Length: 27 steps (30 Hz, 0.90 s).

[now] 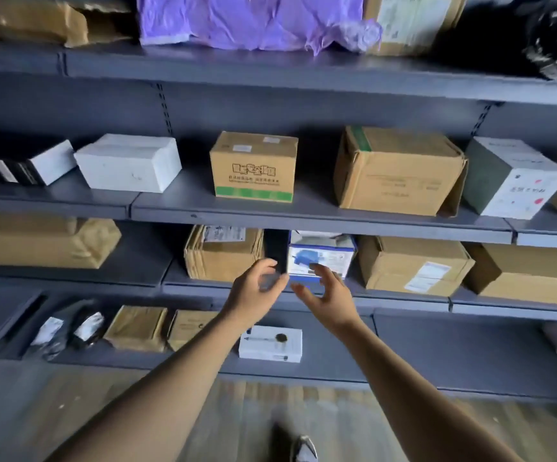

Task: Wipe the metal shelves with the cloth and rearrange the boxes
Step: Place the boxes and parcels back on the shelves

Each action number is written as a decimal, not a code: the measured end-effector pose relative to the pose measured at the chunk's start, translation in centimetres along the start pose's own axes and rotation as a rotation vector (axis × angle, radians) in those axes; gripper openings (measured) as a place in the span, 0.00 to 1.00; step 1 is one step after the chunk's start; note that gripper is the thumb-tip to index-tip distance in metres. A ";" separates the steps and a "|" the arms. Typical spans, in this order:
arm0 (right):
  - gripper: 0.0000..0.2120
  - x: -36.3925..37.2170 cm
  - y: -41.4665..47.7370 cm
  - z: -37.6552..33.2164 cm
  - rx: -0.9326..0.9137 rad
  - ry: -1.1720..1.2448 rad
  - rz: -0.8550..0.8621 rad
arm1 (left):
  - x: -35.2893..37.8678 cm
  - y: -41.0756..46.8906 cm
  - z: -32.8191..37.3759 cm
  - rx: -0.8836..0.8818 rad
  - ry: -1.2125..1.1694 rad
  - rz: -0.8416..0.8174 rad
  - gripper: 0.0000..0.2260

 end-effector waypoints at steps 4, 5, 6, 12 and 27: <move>0.29 7.4 1.4 7.2 0.112 0.007 -0.088 | 3.2 0.8 -9.6 -0.131 0.000 -0.025 0.16; 0.29 9.7 1.7 9.6 0.139 -0.003 -0.109 | 4.2 0.9 -12.5 -0.173 -0.012 -0.032 0.16; 0.29 11.8 2.0 11.7 0.162 -0.013 -0.131 | 5.2 0.9 -15.2 -0.213 -0.026 -0.035 0.16; 0.31 23.6 4.9 25.2 0.275 -0.048 -0.227 | 10.4 3.2 -32.5 -0.322 0.035 -0.044 0.13; 0.41 47.4 14.9 53.9 0.339 -0.130 -0.217 | 18.4 14.2 -67.9 -0.237 0.246 0.137 0.24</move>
Point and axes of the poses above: each hand's wrist, its own y-axis towards the middle knuckle, its own x-axis out of the palm, z = x × y, the point moved 7 cm from there along y, towards the middle knuckle, and after that the axes turned 8 degrees about -y, right-handed, at the moved point
